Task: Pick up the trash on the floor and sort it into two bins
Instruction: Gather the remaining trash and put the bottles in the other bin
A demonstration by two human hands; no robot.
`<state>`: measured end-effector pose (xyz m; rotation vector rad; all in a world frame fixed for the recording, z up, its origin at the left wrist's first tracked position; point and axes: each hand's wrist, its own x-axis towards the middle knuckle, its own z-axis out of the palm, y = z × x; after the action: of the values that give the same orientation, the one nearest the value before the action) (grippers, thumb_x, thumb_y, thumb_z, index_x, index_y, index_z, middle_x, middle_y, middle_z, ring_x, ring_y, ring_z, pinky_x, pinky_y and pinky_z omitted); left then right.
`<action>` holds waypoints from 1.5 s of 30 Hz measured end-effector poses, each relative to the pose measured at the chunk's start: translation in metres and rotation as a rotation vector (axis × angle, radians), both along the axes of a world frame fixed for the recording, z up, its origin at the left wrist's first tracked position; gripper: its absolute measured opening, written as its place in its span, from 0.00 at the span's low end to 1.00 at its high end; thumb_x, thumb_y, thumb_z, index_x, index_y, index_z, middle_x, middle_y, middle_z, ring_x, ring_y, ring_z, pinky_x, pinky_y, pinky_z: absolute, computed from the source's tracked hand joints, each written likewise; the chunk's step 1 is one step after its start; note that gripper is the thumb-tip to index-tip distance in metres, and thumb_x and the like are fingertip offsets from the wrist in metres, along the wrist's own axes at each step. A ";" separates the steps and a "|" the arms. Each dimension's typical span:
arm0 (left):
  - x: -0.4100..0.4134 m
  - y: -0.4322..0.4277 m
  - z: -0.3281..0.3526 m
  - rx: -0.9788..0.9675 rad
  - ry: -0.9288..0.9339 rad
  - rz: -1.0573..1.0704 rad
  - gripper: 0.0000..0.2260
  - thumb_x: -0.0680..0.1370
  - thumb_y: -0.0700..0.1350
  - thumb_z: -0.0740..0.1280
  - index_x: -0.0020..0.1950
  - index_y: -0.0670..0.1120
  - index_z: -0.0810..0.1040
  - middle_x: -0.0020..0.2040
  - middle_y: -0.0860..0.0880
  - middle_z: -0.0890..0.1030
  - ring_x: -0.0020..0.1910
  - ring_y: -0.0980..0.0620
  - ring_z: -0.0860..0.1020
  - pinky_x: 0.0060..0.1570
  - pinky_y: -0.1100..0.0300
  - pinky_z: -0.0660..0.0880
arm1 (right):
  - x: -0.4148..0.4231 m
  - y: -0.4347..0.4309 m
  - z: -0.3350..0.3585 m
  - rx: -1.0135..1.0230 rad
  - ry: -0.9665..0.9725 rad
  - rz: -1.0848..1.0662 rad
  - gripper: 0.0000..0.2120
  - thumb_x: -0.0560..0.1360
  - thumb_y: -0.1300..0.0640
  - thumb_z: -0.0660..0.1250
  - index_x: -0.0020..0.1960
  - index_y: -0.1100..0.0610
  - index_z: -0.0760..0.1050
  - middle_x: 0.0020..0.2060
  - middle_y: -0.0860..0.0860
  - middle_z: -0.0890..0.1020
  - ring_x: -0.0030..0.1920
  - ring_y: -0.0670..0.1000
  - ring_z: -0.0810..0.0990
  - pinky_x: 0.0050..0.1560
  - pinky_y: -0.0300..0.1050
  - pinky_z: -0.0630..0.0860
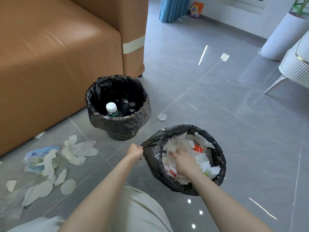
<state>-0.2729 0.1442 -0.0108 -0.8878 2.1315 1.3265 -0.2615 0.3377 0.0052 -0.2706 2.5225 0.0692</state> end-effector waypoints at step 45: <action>0.243 -0.318 -0.091 -0.282 0.130 0.344 0.25 0.79 0.42 0.62 0.75 0.49 0.60 0.74 0.47 0.62 0.72 0.51 0.62 0.68 0.62 0.57 | -0.004 -0.386 -0.160 -0.286 -0.054 0.316 0.32 0.77 0.48 0.61 0.76 0.41 0.49 0.77 0.48 0.50 0.74 0.60 0.54 0.70 0.59 0.61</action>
<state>-0.0299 -0.1740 -0.1018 -1.3679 2.3851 1.2875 -0.2651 -0.0483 -0.1545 -0.7742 2.4108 -0.1730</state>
